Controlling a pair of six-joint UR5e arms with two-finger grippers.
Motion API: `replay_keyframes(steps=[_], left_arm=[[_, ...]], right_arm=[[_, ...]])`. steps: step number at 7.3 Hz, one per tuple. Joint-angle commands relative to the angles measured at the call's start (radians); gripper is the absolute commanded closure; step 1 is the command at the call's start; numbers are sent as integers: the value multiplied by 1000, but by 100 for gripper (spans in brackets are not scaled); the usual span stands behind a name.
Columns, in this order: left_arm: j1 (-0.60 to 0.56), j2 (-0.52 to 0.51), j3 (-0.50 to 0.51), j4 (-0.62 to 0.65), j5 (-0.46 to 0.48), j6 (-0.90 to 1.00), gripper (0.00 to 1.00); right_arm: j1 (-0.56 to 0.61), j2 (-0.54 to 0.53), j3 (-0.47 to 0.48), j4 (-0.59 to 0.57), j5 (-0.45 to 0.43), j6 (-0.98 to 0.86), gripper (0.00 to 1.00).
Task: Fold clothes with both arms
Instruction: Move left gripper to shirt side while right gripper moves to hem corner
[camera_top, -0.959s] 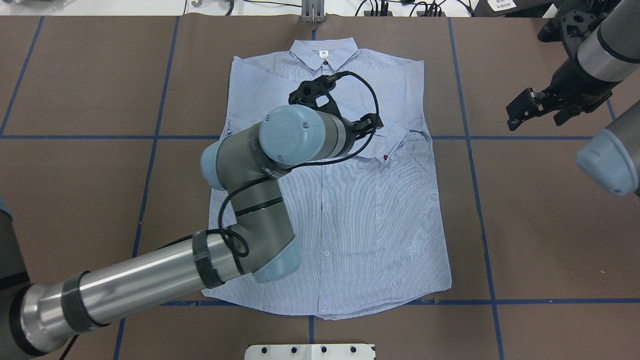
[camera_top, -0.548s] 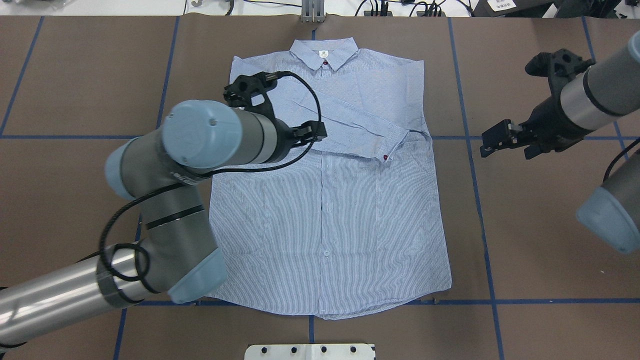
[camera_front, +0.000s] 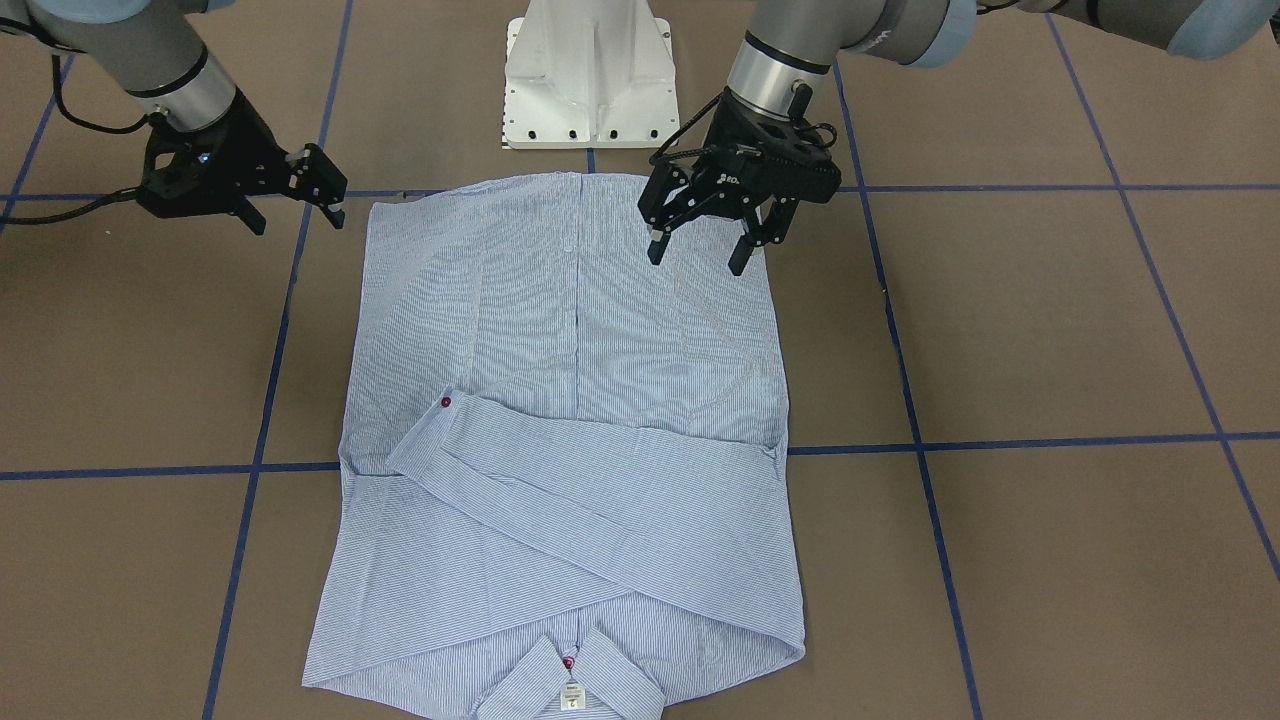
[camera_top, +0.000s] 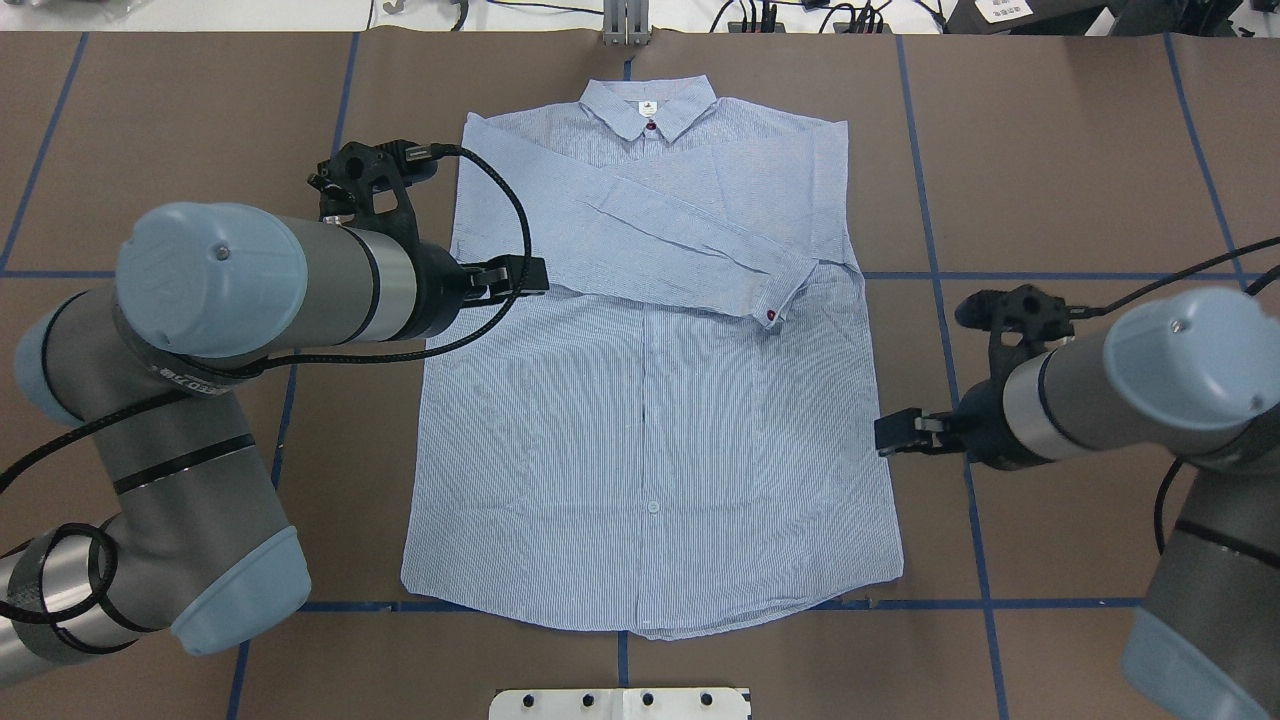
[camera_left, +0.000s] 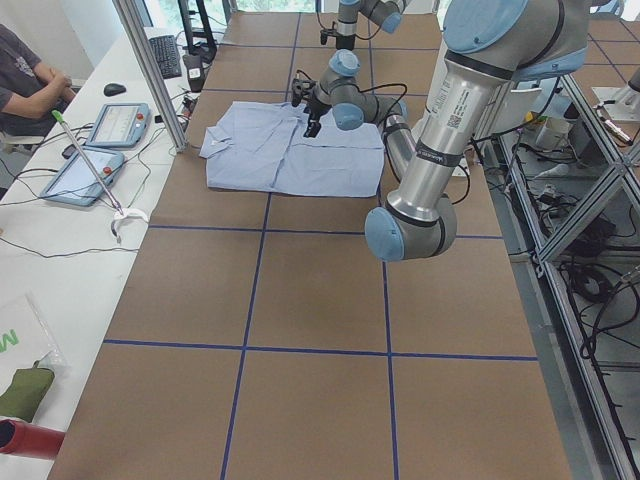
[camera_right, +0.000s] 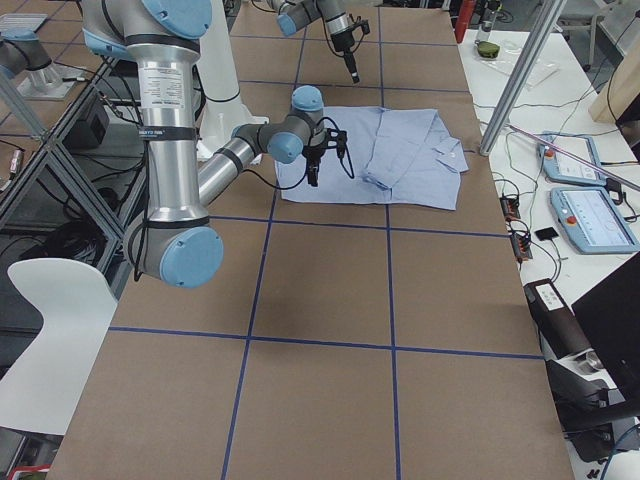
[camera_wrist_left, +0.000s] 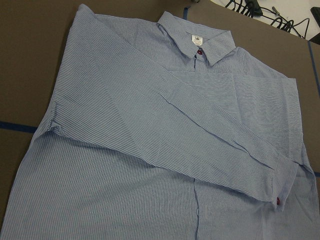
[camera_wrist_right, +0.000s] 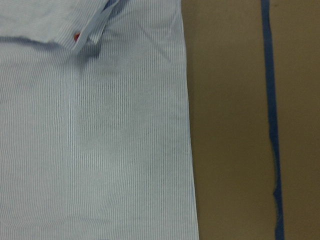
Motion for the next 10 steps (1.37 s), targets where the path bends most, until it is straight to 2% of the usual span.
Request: replay_keyframes(steps=[1,2,6,7,9,10], left_arm=[[-2,21,-13,1,0,8,0],[-2,21,-11,1,0,8,0],[-2,23,-13,1,0,6,0],[0,23,-13,1,0,6,0],[0,21,-13,1,0,6,0],[0,21,-14,1,0,6,0]], right_arm=[[-147,-8,-13,24,-114,80,0],[-172,0,-62,24,-125,80,0],[-180,-2,-105,24,-114,77,2],[-192,4,-116,23,-104,77,8],[-201,9,-122,23,-61,78,12],[-200,12,-122,23,-30,78,30]])
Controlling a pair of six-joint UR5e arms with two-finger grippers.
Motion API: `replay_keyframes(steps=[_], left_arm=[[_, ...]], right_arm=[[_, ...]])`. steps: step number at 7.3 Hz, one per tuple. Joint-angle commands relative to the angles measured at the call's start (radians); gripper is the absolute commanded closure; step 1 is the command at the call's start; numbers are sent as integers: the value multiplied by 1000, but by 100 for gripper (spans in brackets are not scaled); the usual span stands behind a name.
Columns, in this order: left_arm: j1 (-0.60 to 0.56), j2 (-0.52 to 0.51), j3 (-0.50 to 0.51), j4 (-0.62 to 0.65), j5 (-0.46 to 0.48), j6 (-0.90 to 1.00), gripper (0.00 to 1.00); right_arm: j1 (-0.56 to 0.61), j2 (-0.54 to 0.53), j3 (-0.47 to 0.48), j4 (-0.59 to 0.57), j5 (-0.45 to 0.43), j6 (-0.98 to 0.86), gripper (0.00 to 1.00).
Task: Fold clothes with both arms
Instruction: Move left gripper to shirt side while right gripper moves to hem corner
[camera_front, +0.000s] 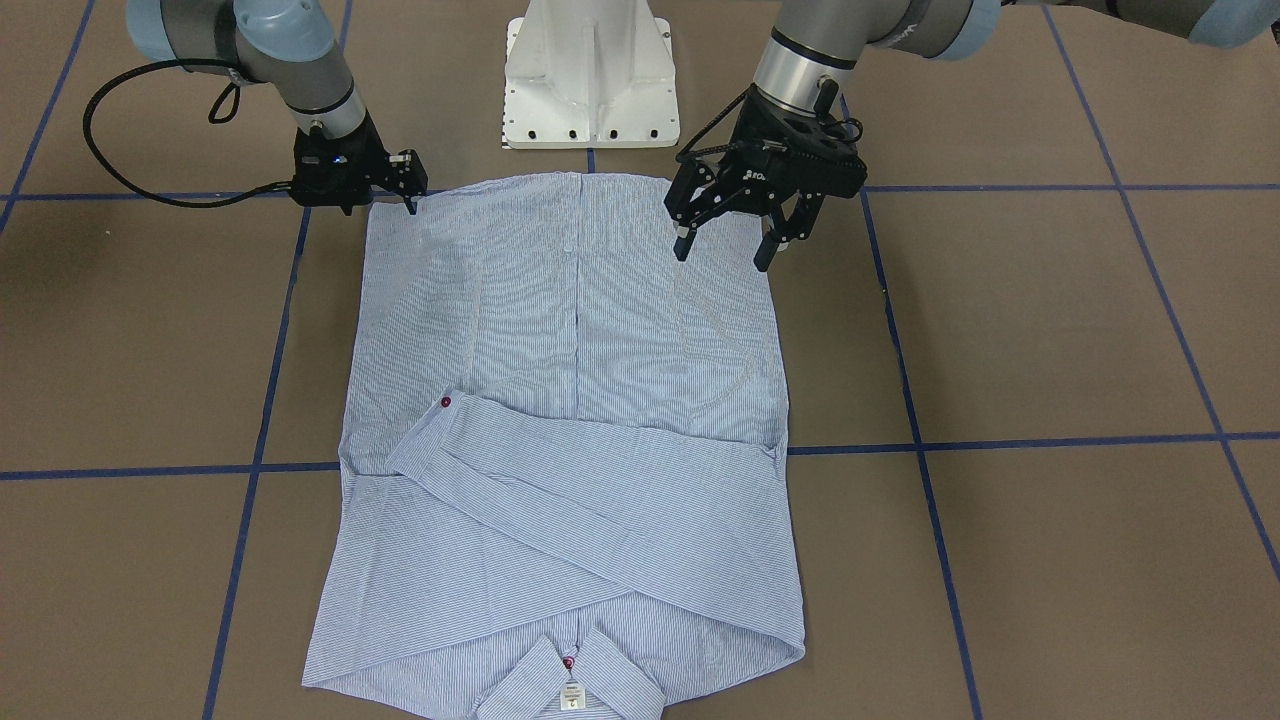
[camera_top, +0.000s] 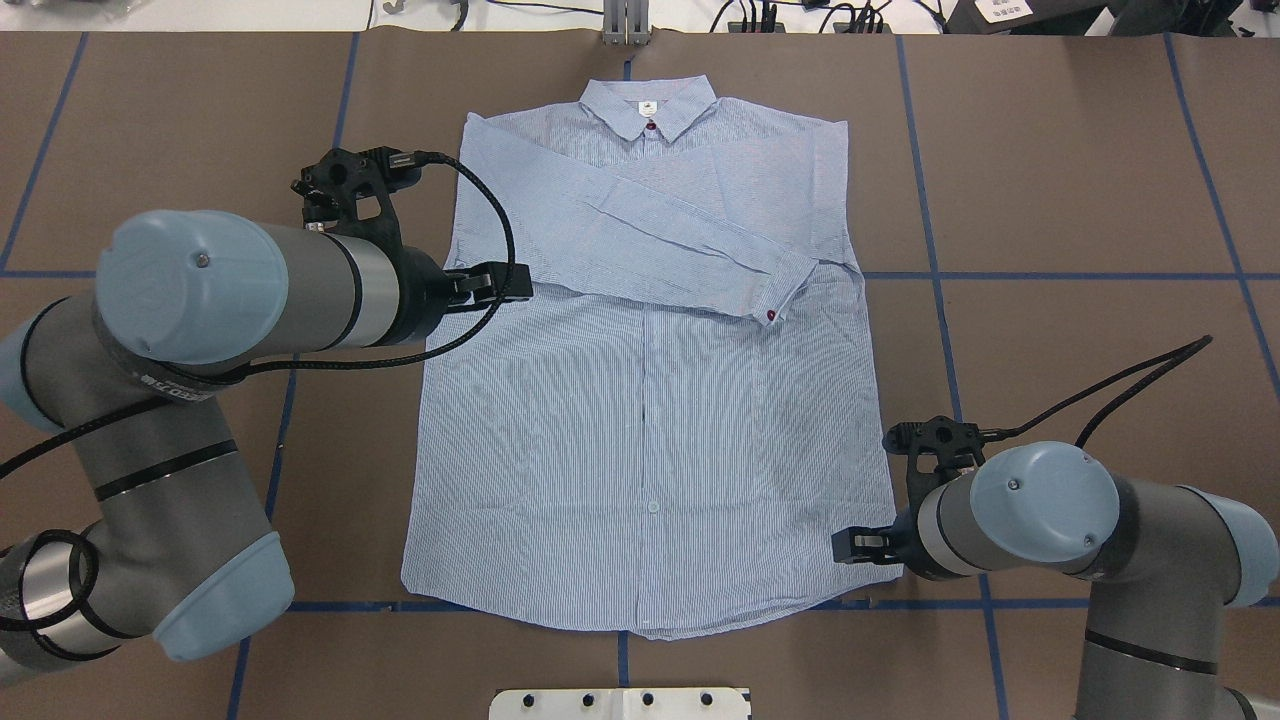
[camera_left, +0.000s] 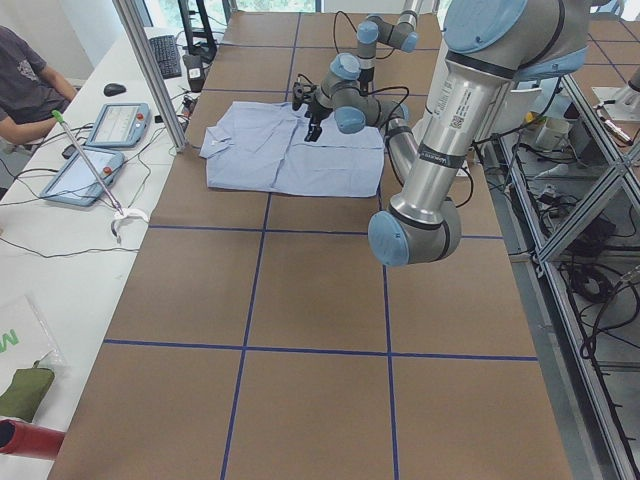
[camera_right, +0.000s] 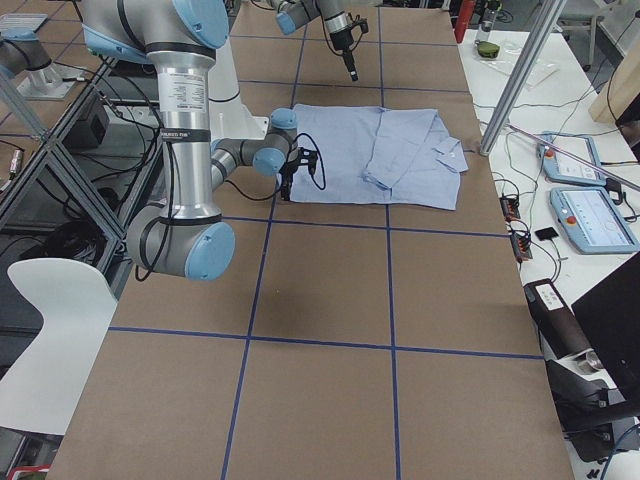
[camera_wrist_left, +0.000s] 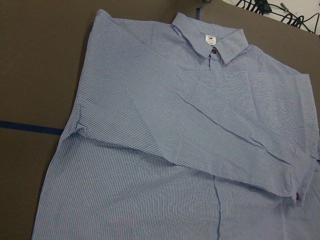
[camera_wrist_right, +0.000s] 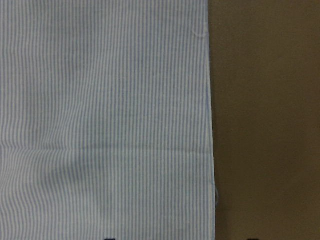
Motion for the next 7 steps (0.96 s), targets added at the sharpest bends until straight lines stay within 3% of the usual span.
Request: replay_keyframes(steps=[1,7], left_arm=[[0,-1,1,0,0,0,0],[-1,-2,-1,0,2,0,0]], right_arm=[[3,0,-2,0,52,0,34],[6,-6,-32,0,66,-9,34]])
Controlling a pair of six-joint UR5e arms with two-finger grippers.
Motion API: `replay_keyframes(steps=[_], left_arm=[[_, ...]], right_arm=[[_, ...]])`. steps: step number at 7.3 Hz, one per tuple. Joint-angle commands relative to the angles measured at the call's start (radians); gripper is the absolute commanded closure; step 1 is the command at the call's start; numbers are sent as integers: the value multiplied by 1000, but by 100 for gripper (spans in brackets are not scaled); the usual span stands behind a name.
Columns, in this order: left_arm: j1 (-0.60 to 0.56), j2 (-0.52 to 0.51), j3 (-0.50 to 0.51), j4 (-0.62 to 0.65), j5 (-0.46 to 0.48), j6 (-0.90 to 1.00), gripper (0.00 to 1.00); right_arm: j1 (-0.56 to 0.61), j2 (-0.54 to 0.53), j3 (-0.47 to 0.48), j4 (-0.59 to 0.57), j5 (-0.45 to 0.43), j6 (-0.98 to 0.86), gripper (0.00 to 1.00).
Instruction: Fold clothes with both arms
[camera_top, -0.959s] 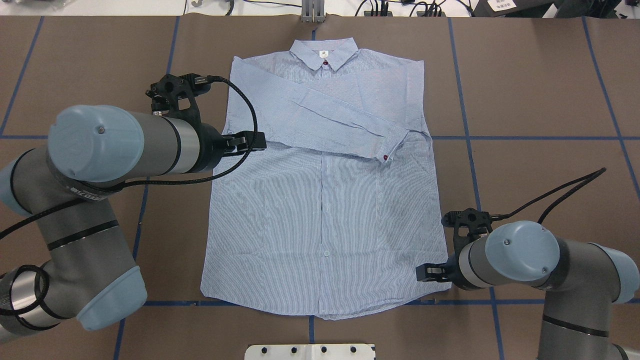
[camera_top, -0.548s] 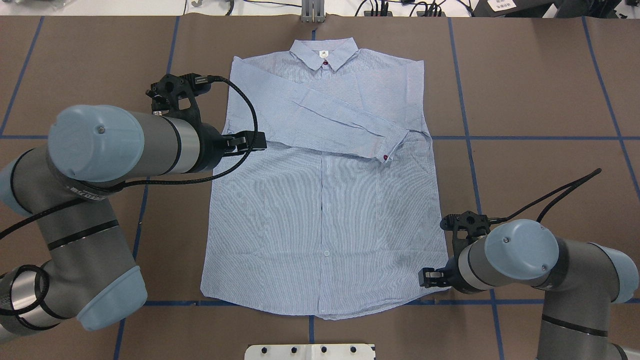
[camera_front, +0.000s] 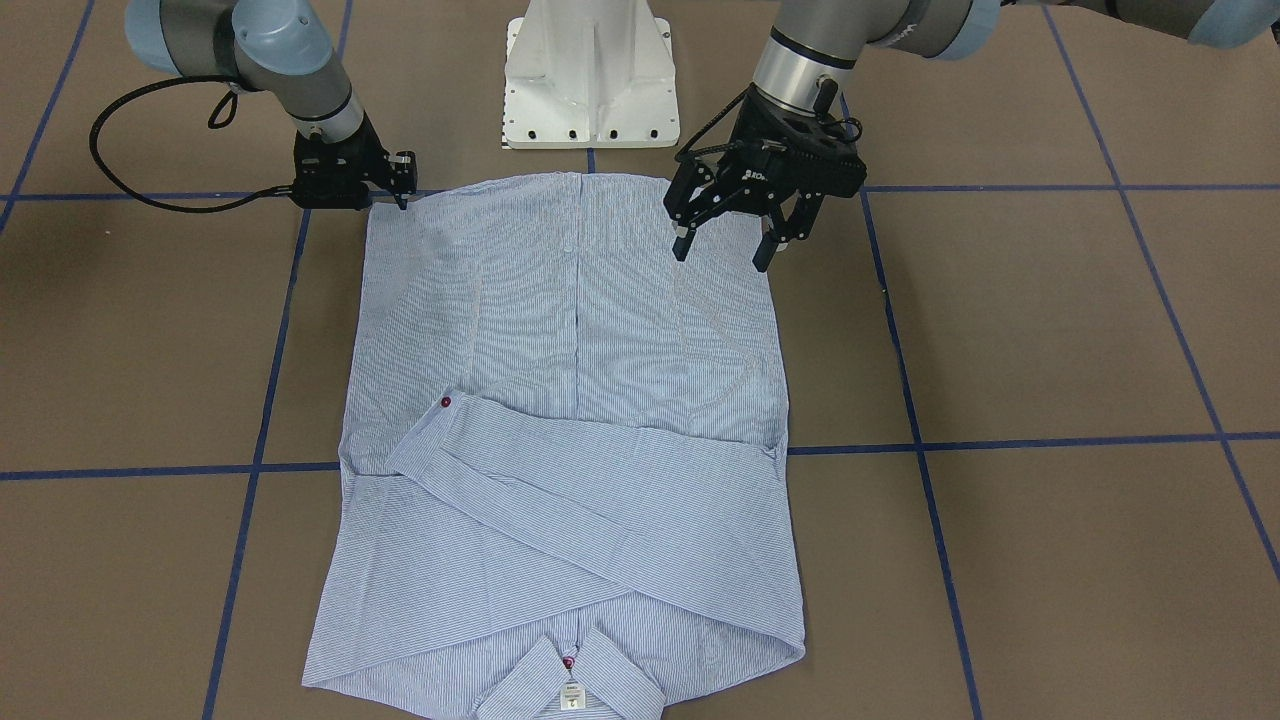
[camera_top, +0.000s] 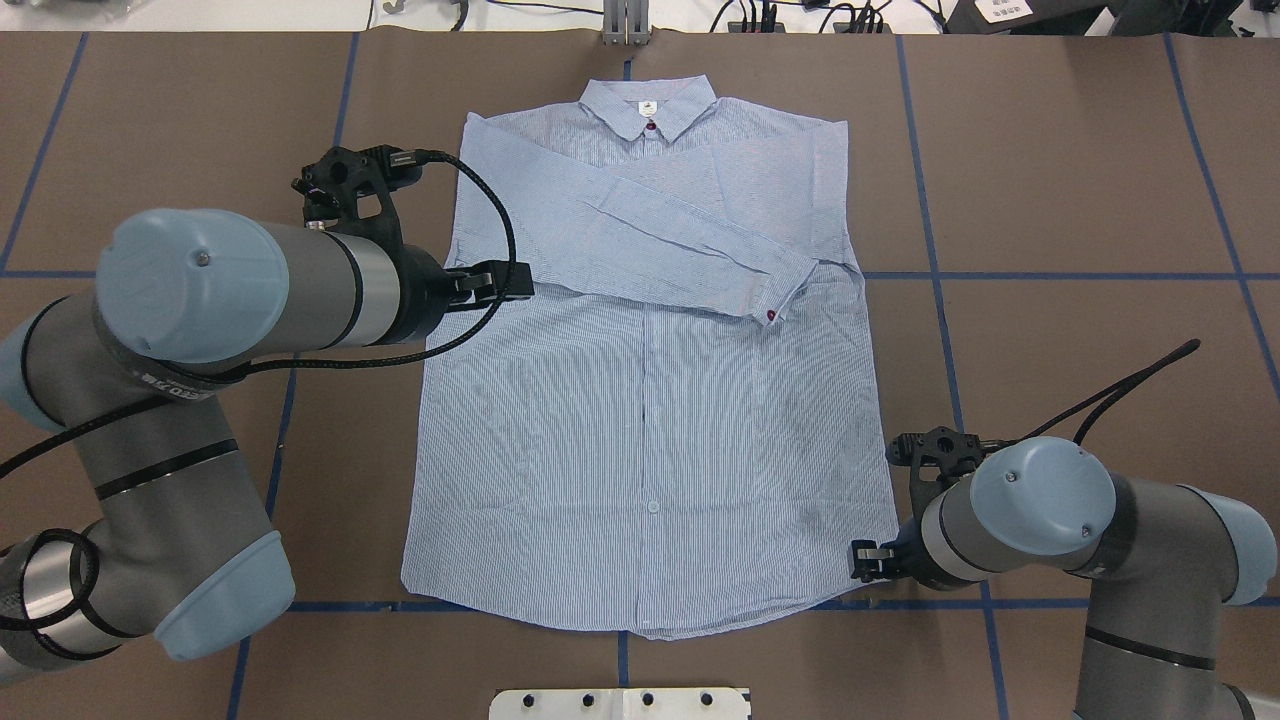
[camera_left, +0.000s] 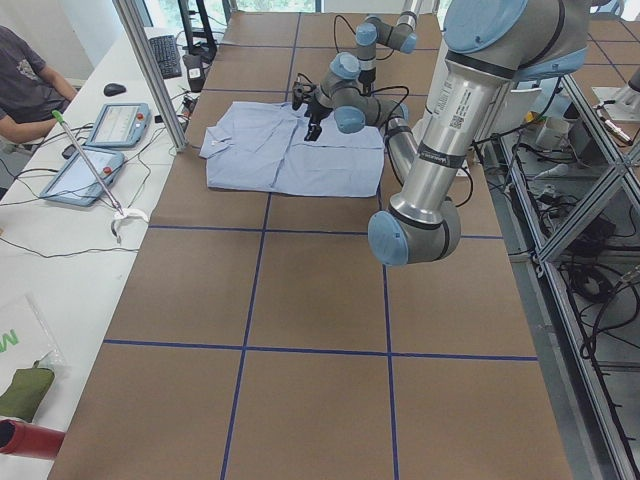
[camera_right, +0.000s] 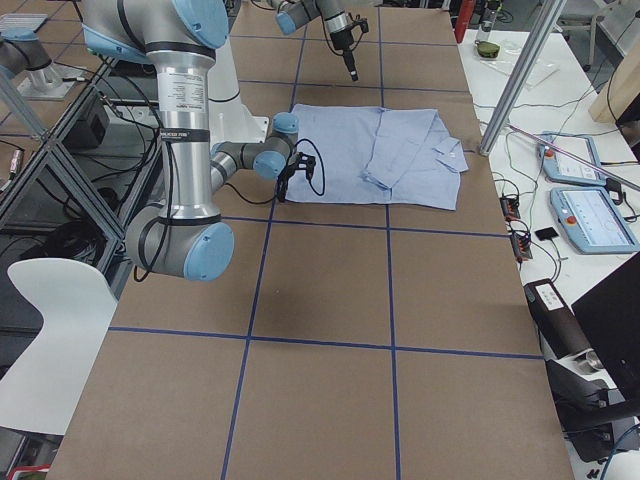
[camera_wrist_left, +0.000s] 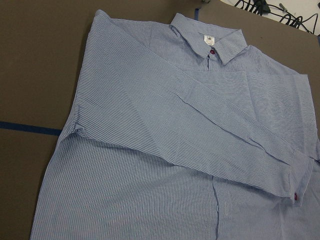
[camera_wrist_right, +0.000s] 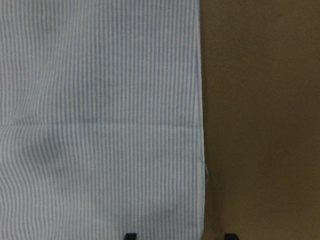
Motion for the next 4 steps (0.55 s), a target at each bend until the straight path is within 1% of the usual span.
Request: replay_keyframes(steps=[1,2,3,4], left_arm=[[0,0,-1,0,1,0,0],[0,0,0,0,1,-2,0],[0,0,-1,-2,1,-2,0],[0,0,-1,0,2,0,0]], right_arm=[[2,1,-7,0,12,-4,35],[2,1,-7,-1,14,-3,36],[2,3,-7,0,14,-3,43],[0,3,-7,0,14,-1,44]])
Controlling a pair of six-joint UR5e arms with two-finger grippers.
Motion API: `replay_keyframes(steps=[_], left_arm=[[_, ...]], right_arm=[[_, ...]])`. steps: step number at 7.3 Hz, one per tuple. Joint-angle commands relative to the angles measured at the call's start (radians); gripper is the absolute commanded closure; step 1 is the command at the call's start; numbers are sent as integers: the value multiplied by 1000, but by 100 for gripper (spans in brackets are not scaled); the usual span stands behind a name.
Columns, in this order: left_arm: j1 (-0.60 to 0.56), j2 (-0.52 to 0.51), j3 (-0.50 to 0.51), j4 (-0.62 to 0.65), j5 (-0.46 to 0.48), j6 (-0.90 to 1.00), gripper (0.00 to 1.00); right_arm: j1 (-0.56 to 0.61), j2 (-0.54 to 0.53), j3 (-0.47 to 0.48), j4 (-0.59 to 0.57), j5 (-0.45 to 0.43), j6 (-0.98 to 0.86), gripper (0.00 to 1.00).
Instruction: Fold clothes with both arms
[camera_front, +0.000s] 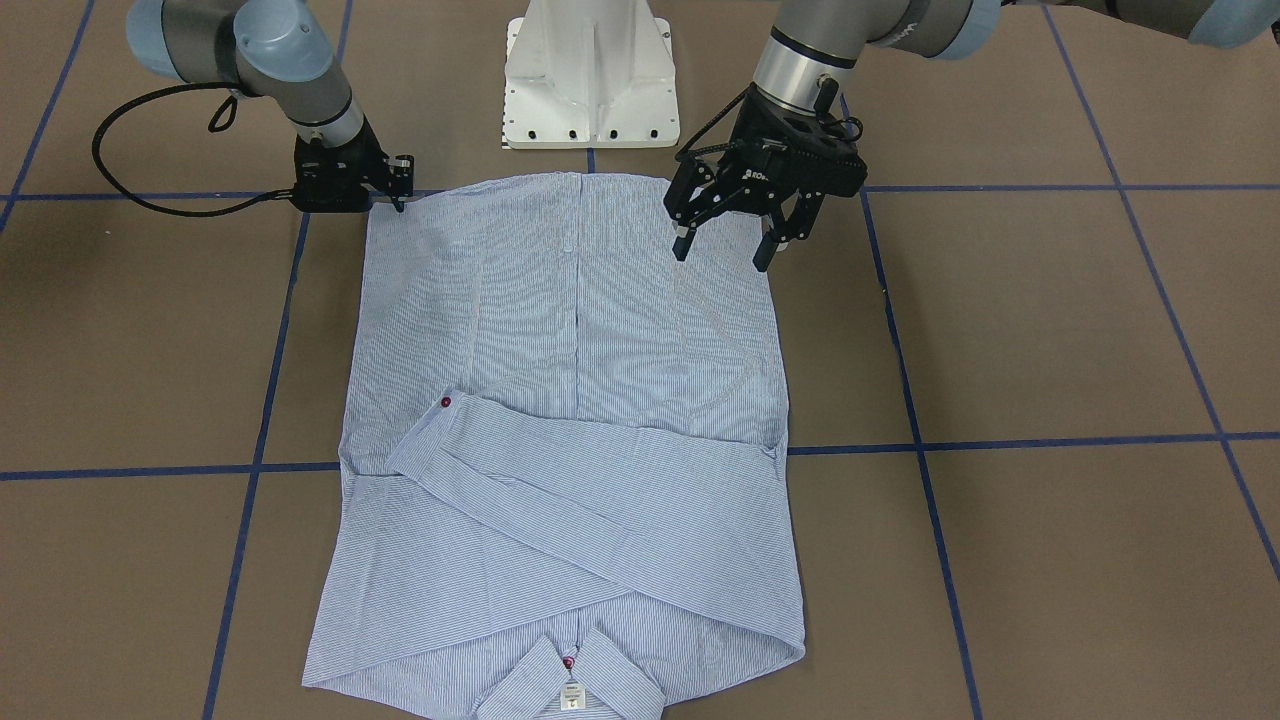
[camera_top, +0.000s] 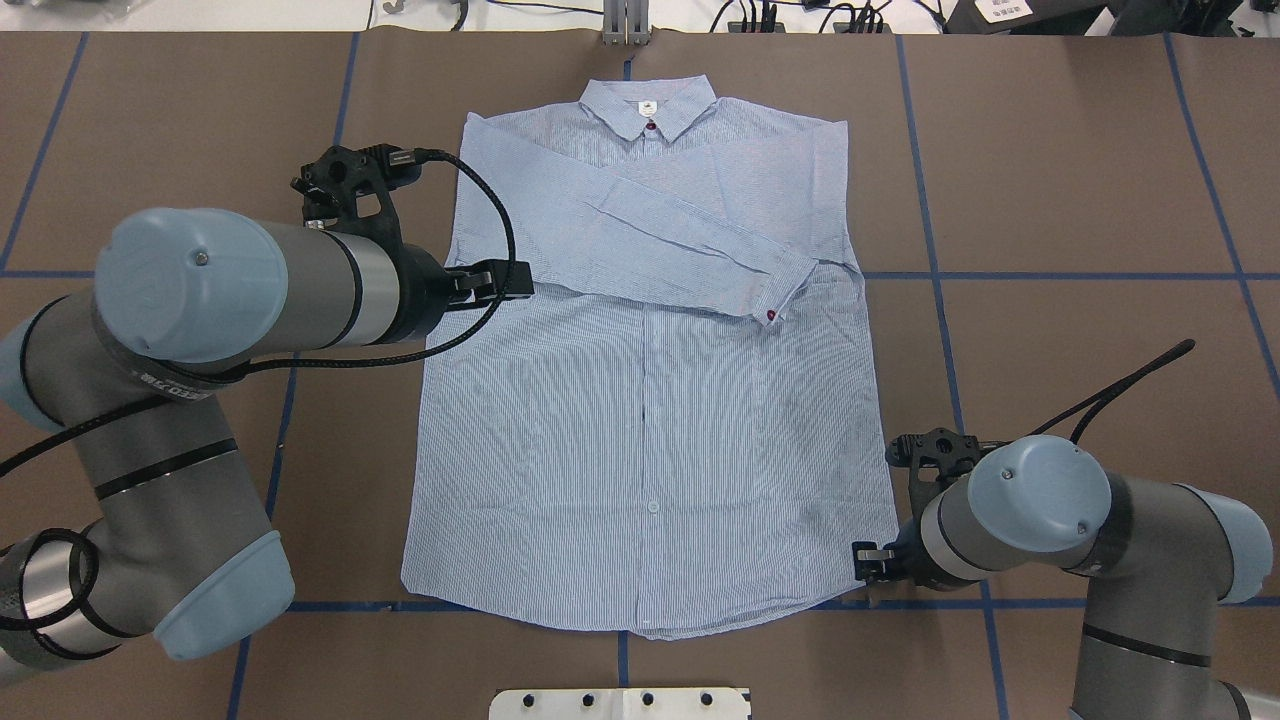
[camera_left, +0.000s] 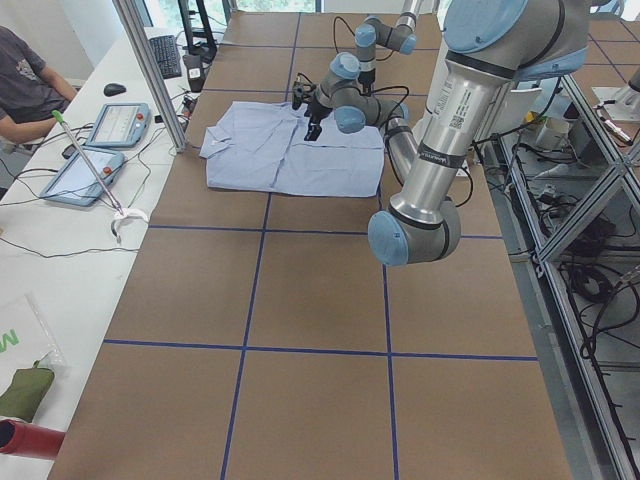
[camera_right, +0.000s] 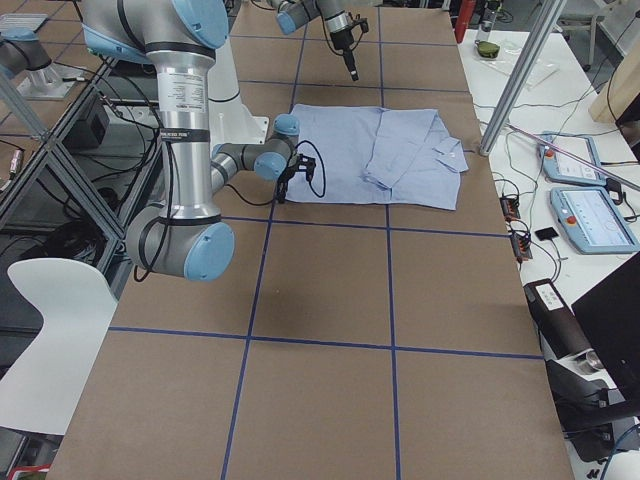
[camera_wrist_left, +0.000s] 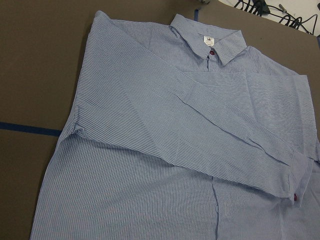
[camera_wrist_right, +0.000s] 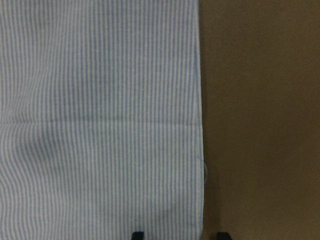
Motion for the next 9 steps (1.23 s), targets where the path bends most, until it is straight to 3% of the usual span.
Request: replay_keyframes(steps=[1,4,5,6,7,9], left_arm=[[0,0,0,-1,1,1,0],[0,0,0,1,3,1,0],[-2,0,0,1,3,1,0],[-2,0,0,1,3,1,0],[0,0,0,1,4,0,0],[-2,0,0,1,4,0,0]], right_arm=[[-1,1,-2,0,1,3,44],[0,-2,-2,0,-1,4,53],[0,-4,-2,0,-1,6,61],[0,-6,0,0,-2,6,79],[0,-6,-2,0,-2,6,86],[2,-4,3,0,1,6,88]])
